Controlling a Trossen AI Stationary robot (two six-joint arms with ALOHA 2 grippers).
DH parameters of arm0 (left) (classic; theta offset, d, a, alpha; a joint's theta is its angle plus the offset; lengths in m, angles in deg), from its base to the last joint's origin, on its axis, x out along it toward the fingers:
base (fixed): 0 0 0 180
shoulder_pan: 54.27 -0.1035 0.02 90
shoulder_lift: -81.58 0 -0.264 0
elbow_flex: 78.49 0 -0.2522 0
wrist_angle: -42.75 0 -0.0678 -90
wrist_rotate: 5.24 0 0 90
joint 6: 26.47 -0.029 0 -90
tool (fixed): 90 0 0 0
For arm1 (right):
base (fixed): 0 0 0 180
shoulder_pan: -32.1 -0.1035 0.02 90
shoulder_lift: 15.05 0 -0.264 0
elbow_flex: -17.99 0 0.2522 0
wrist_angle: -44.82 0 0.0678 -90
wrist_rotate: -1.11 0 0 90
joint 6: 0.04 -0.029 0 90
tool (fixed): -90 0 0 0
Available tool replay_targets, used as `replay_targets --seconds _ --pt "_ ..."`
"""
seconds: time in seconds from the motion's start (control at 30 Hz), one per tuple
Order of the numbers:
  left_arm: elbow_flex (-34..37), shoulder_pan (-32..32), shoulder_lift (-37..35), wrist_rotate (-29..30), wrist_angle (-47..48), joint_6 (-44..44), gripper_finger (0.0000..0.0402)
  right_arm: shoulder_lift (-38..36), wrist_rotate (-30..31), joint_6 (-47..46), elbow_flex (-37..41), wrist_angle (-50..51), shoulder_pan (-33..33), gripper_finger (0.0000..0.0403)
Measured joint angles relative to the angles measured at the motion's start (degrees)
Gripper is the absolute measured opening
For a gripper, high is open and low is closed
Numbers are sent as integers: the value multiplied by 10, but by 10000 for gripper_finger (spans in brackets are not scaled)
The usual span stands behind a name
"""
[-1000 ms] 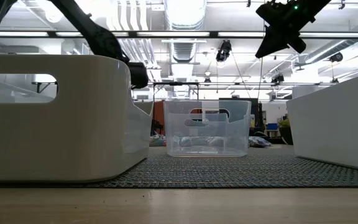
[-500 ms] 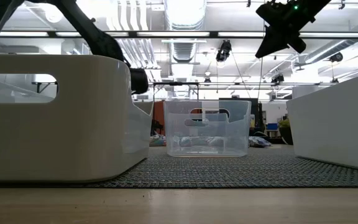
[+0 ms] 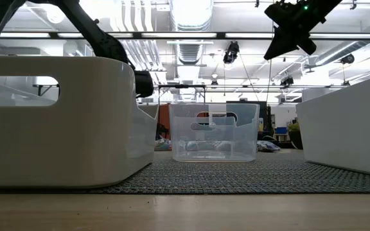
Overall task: Pick and place Granola Bars by type
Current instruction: Put the orange granola bar into the white bin
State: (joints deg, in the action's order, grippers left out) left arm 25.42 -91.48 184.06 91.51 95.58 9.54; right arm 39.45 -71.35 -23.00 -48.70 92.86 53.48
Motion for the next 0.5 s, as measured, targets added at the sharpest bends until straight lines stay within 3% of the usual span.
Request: replay_targets --seconds 0.5 --pt "0 0 0 -13 -1 -2 124 0 0 0 0 0 0 9"
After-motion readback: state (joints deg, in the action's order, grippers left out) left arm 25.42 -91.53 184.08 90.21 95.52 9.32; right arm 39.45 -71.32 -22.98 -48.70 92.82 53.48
